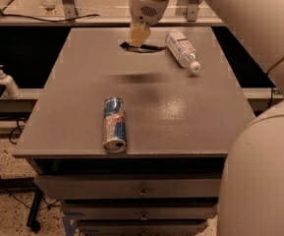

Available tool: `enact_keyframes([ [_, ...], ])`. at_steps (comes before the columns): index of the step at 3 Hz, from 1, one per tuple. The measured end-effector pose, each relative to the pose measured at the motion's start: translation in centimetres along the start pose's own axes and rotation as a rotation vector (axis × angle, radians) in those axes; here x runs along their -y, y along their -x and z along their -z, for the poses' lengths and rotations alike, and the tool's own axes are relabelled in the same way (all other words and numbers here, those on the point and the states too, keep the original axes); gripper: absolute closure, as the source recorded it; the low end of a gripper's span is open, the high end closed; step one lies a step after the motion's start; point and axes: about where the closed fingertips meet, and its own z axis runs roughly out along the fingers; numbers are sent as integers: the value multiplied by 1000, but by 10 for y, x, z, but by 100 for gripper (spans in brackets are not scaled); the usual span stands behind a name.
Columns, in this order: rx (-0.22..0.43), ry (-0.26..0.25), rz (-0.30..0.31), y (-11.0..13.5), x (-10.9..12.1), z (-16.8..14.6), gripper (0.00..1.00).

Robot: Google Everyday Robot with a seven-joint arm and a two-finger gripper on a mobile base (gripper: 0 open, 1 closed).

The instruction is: Move rxbar chocolate near blue plastic bottle

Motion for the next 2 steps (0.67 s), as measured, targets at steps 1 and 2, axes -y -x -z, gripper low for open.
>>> enact_keyframes([
  [1,-28,-71,-57,-44,-6,35,100],
  [2,-49,-129,-118,-95,-21,63,100],
])
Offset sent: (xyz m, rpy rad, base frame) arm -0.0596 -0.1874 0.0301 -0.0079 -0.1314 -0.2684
